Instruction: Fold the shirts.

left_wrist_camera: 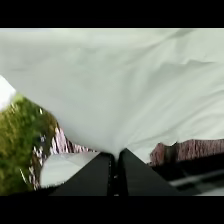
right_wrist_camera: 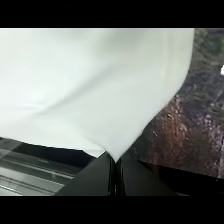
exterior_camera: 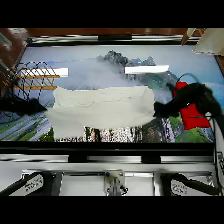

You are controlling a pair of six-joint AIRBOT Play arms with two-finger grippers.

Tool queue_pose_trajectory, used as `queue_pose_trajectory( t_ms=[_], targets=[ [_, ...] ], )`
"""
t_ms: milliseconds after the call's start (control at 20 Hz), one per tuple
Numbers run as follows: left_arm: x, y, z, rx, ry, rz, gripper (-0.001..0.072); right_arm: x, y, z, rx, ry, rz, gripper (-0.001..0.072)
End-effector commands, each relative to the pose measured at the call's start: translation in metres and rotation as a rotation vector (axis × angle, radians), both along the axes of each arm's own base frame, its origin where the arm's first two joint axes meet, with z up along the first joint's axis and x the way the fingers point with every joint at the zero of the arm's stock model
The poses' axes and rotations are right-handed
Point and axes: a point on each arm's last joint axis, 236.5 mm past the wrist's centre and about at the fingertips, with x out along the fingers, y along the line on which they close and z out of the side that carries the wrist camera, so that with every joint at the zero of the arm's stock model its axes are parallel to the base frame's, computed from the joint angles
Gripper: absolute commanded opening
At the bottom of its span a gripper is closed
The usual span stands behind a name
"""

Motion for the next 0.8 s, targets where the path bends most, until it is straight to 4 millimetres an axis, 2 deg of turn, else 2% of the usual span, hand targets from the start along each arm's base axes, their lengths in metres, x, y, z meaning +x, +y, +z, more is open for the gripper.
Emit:
queue_pose_trajectory(
  t_ms=[0, 50, 100, 150, 200, 250, 300, 350, 400, 500, 600, 650, 750],
  targets=[
    [0.036, 0.009, 0.190, 0.118, -0.501, 0.043, 0.0038, 0.048, -0.017, 0.161, -0.102, -0.484, 0.026, 0.0066],
    [0.028, 0.008, 0.278, 0.143, -0.728, 0.094, 0.0039, 0.055, -0.025, 0.234, -0.151, -0.694, 0.006, 0.0066],
    [0.008, 0.005, 0.355, 0.180, -0.937, 0.137, 0.0039, 0.050, -0.031, 0.318, -0.191, -0.932, -0.029, 0.0066],
    [-0.027, -0.003, 0.429, 0.224, -1.150, 0.170, 0.0039, 0.032, -0.036, 0.392, -0.222, -1.137, -0.068, 0.0066],
    [-0.065, -0.012, 0.482, 0.246, -1.311, 0.197, 0.0039, 0.002, -0.040, 0.460, -0.242, -1.325, -0.112, 0.0066],
    [-0.107, -0.024, 0.521, 0.222, -1.432, 0.228, 0.0039, -0.032, -0.043, 0.509, -0.244, -1.458, -0.160, 0.0066],
    [-0.141, -0.036, 0.543, 0.193, -1.507, 0.244, 0.0039, -0.062, -0.046, 0.538, -0.231, -1.537, -0.207, 0.0066],
    [-0.169, -0.047, 0.552, 0.190, -1.551, 0.238, 0.0039, -0.088, -0.046, 0.557, -0.222, -1.592, -0.228, 0.0066],
    [-0.191, -0.056, 0.555, 0.207, -1.577, 0.227, 0.0039, -0.109, -0.045, 0.566, -0.228, -1.628, -0.233, 0.0066],
    [-0.220, -0.063, 0.547, 0.274, -1.571, 0.230, 0.0039, -0.140, -0.045, 0.568, -0.242, -1.641, -0.229, 0.0067],
    [-0.225, -0.048, 0.527, 0.333, -1.476, 0.295, 0.0039, -0.148, -0.051, 0.551, -0.273, -1.572, -0.240, 0.0066],
    [-0.219, -0.038, 0.513, 0.377, -1.410, 0.314, 0.0039, -0.147, -0.057, 0.538, -0.297, -1.512, -0.252, 0.0066],
    [-0.197, -0.022, 0.478, 0.424, -1.259, 0.319, 0.0039, -0.132, -0.070, 0.505, -0.358, -1.368, -0.251, 0.0067]
  ],
)
